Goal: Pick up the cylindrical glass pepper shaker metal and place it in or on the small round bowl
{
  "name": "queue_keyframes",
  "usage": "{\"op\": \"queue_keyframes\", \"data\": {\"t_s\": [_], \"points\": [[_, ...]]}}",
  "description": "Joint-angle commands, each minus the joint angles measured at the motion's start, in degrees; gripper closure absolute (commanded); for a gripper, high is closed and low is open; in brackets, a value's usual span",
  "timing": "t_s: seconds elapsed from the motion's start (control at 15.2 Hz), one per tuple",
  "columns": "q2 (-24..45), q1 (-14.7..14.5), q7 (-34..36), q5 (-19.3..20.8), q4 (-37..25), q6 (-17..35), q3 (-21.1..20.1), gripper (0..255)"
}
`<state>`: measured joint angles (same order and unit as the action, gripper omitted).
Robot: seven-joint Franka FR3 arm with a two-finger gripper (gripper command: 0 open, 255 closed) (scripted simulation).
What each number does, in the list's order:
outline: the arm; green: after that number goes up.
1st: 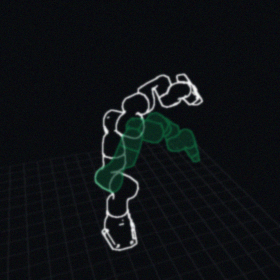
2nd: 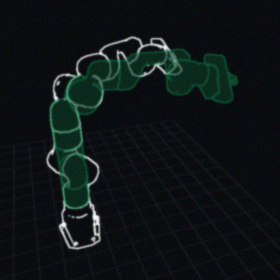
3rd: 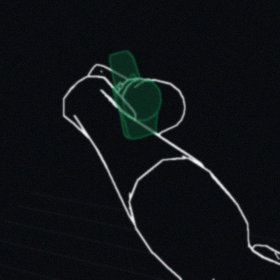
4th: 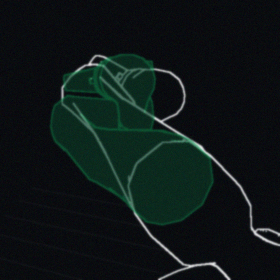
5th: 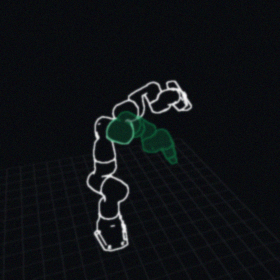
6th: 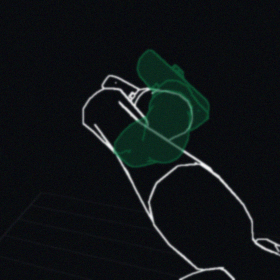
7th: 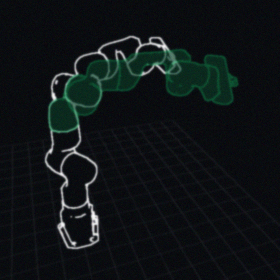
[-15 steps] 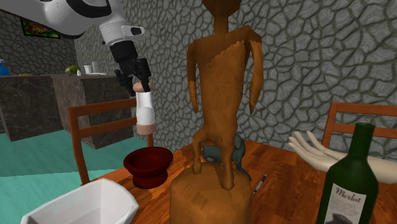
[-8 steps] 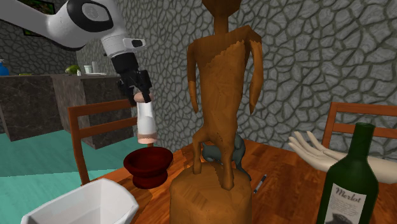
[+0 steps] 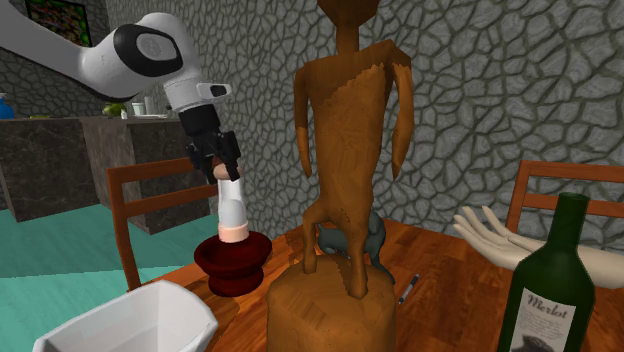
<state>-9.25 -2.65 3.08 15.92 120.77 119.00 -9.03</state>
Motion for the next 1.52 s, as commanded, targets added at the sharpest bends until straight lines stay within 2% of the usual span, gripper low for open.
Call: {"op": "queue_keyframes", "data": {"t_s": [0.0, 0.13, 0.66, 0.73, 1.06, 1.32, 1.45], "points": [[0.2, 0.0, 0.5, 0.3, 1.3, 1.5, 0.0, 255], [0.6, 0.1, 1.1, 0.7, 2.6, 3.2, -0.1, 255], [0.6, 0.1, 1.1, 0.7, 2.6, 3.2, -0.1, 255], [0.6, 0.1, 1.1, 0.7, 2.6, 3.2, -0.1, 0], [0.6, 0.1, 1.1, 0.7, 2.6, 3.2, -0.1, 0], [-2.0, -0.7, 0.3, -0.8, -1.6, -3.8, -0.8, 0], [-2.0, -0.7, 0.3, -0.8, -1.6, -3.8, -0.8, 0]]}}
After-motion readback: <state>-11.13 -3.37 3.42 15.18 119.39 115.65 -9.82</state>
